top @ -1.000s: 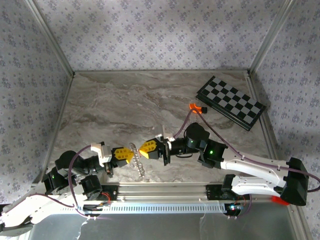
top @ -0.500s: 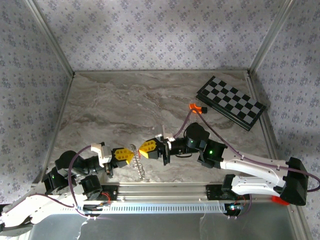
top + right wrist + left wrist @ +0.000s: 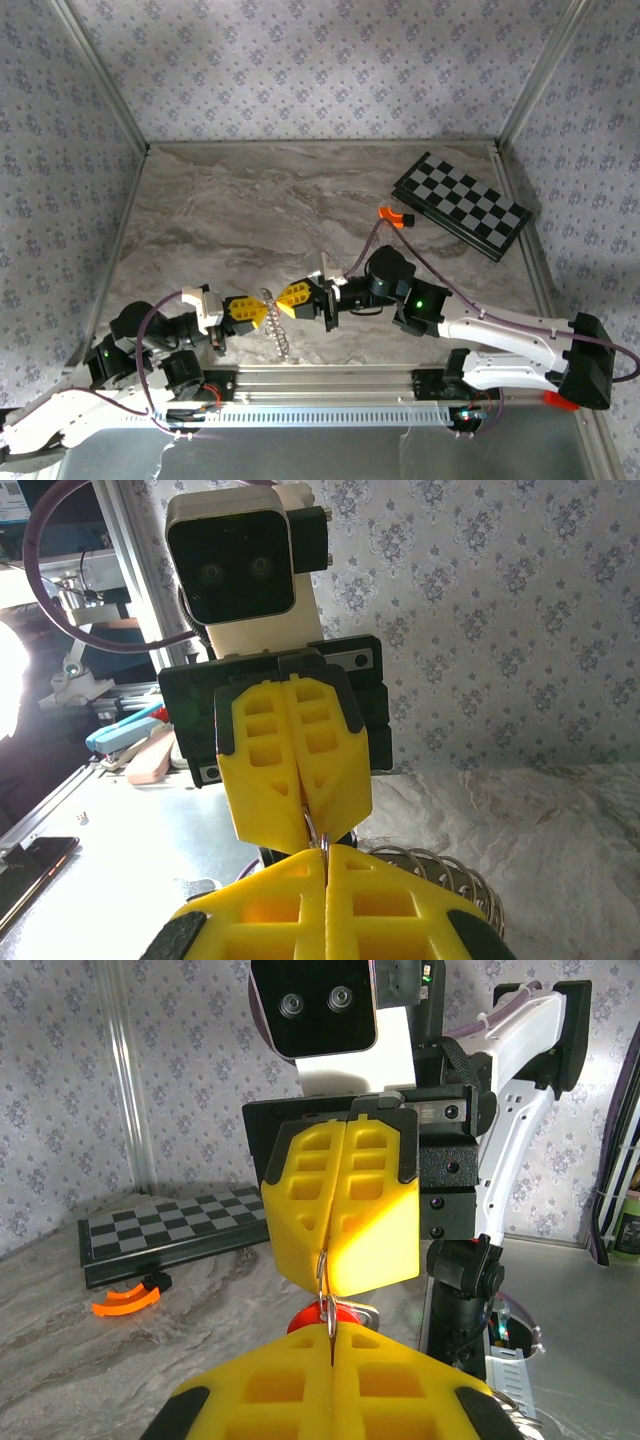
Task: Put the keys on the keyring
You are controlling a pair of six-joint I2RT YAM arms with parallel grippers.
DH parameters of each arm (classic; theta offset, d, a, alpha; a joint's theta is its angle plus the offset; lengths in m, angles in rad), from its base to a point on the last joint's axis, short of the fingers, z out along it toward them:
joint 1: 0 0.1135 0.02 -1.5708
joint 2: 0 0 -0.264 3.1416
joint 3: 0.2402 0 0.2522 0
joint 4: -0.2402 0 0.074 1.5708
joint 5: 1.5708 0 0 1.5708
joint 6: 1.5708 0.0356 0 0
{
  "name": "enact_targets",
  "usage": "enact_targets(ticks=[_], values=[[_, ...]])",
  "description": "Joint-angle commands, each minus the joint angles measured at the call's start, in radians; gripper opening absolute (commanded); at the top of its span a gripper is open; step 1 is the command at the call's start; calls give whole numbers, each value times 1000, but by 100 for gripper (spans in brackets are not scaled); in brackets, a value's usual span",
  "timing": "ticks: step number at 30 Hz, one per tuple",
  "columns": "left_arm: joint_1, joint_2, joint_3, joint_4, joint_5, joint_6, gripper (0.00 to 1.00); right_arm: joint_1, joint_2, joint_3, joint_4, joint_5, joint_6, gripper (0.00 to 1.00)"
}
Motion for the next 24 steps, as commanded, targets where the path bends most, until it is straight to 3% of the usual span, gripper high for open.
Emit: enact_targets(ticks=[1, 24], values=[[6, -14, 7, 58, 4, 14, 0, 6, -8, 12, -2, -22, -20, 0], [6, -13, 6, 60, 11, 11, 0, 4, -13, -6, 11, -11, -25, 0]])
